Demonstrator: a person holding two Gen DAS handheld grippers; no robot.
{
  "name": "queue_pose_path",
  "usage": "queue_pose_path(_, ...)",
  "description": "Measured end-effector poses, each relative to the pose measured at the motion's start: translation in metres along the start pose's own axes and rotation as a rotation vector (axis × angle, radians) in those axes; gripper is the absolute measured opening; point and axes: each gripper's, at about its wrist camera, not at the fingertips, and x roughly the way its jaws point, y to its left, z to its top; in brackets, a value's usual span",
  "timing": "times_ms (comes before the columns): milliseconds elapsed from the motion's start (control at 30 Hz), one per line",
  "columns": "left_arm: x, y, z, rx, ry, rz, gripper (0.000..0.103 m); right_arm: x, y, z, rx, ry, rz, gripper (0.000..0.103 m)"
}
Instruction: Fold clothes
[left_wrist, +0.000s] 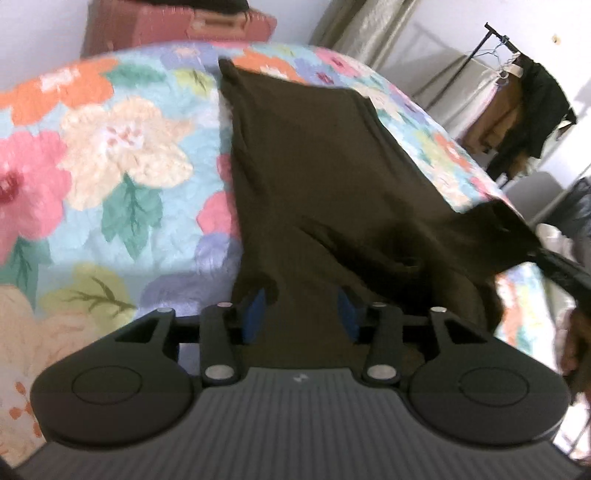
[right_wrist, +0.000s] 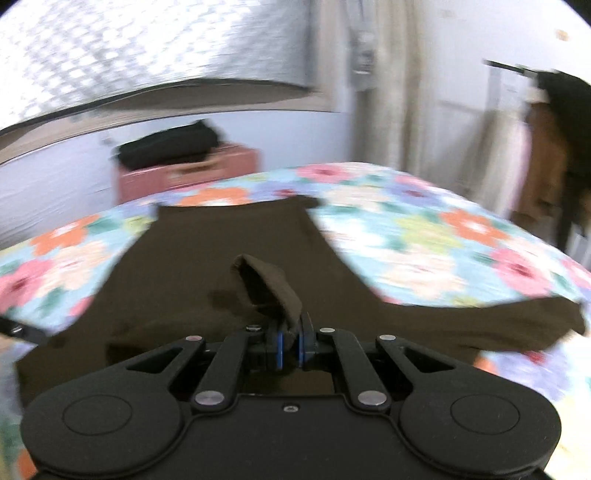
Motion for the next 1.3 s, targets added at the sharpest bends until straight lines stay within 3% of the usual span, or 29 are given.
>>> queue_pose_path(200,0.005,-0.025,-0.010,0.154,0.024,0.026,0.057,-0.005,-0.050,-0.009,0.017,-0.012,-0.129,0.008)
queue_pose_path(367,0.012,-0.058,-0.028,0.356,0.060,0.050,0.069,0.006,-0.079,-0.019,0.086,0.019,-0.105,0.008)
queue_pose_path(633,0.012,-0.091,-0.058,0.646,0.093,0.123,0.070,0.032,-0.107,-0.042,0.156,0.142,-0.066,0.008)
queue_pose_path(733,0.013,-0.095,-0.063,0.688,0.081,0.155,0.070,0.036,-0.103,-0.049,0.097,0.176,-0.060,0.008)
queue_pose_path(933,0.029,-0.088,-0.064,0.660,0.085,0.148,0.070,0.037,-0.118,-0.053,0.198,0.163,-0.030,0.008)
queue_pose_path(967,0.032,-0.086,-0.061,0.648,0.081,0.154,0.069,0.037,-0.119,-0.053,0.202,0.161,-0.027,0.008)
queue_pose_path(1033,0.033,-0.082,-0.057,0.608,0.071,0.153,0.046,0.036,-0.119,-0.052,0.203,0.156,-0.021,0.009)
queue_pose_path(1067,0.033,-0.081,-0.054,0.589,0.070,0.149,0.019,0.036,-0.120,-0.050,0.202,0.154,-0.017,0.009)
queue_pose_path(1100,0.034,-0.082,-0.052,0.576,0.070,0.148,0.007,0.036,-0.119,-0.050,0.204,0.151,-0.012,0.009)
queue_pose_path(1300,0.007,-0.072,-0.037,0.480,-0.044,0.235,0.005,0.033,-0.112,-0.043,0.233,0.133,0.053,0.010)
